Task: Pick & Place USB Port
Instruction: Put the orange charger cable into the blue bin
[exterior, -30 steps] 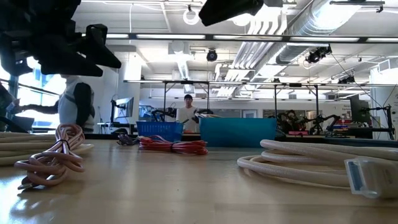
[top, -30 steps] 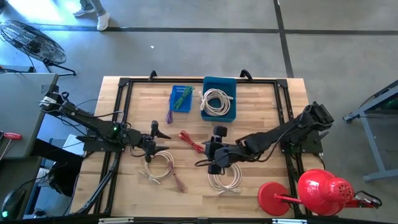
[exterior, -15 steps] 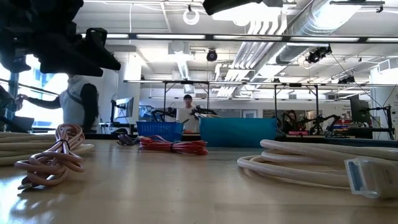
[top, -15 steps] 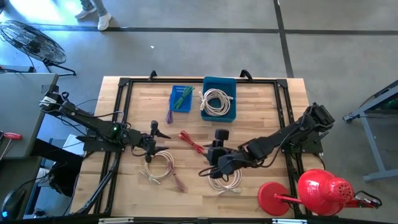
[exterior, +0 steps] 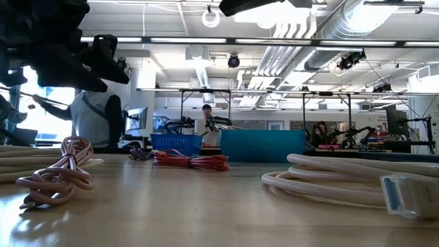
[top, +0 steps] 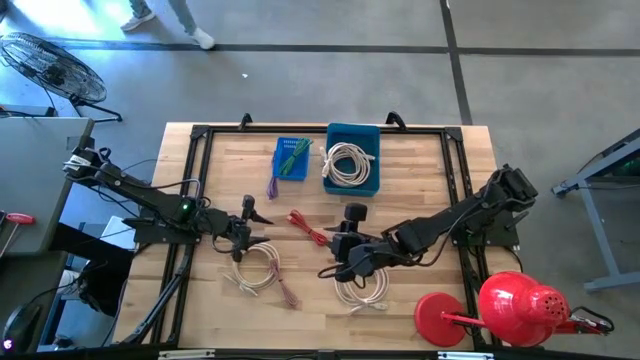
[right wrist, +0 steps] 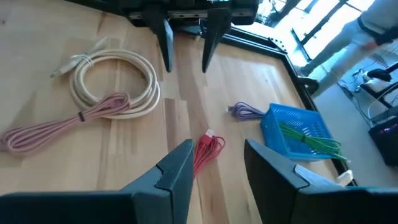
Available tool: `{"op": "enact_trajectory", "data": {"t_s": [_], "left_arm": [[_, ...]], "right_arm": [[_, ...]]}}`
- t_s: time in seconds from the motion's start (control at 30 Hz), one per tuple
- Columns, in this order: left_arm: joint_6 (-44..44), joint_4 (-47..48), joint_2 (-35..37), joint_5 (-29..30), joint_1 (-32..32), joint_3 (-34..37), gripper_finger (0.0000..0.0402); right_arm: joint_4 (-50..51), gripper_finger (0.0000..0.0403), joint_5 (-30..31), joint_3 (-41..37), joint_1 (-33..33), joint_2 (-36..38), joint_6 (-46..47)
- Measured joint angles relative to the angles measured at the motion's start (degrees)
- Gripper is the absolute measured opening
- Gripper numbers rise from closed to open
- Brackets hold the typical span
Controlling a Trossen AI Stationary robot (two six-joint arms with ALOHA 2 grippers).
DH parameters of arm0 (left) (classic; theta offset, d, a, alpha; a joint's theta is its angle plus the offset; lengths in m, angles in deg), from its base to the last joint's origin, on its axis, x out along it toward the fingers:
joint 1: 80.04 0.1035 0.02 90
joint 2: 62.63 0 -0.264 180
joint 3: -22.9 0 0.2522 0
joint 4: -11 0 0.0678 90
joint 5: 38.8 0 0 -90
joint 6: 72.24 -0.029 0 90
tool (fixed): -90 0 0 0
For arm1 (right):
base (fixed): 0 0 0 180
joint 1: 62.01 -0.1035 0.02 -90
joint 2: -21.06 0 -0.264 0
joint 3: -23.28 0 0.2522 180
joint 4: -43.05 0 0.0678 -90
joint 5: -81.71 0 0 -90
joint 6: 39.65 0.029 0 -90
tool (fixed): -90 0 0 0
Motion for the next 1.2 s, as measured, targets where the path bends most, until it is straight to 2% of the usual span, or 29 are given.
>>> {"op": "enact_trajectory", "data": {"t_s": [0.1,0.23,0.33,0.53,0.73,1.03,1.2], "left_arm": [[0.8,0.4,0.0,-0.2,0.0,0.0,0.0223],[1.9,0.4,0.0,-4.2,0.0,0.0,0.0223],[1.9,0.5,0.0,-6.4,0.0,0.0,0.0223],[1.9,0.8,0.0,-7.2,0.0,0.0,0.0223],[1.9,0.9,0.0,-11.2,0.0,0.0,0.0223],[-2.9,0.9,0.0,-12.4,0.0,0.0,0.0223],[-4.6,6.5,0.0,-10.2,0.0,-3.8,0.0223]], "right_arm": [[0.0,0.0134,-3.5,0.0,0.7,0.0,0.3],[-0.5,0.0134,-10.6,0.0,1.4,0.0,0.6],[-0.4,0.0134,-13.1,0.0,1.5,0.0,0.4],[-0.4,0.0134,-13.4,0.0,1.3,0.0,0.5],[0.3,0.0134,-13.4,0.0,1.3,0.0,1.5],[1.2,0.0134,-13.5,0.0,1.3,-1.3,3.7],[1.6,0.0134,-13.6,0.0,1.3,-1.9,3.9]]}}
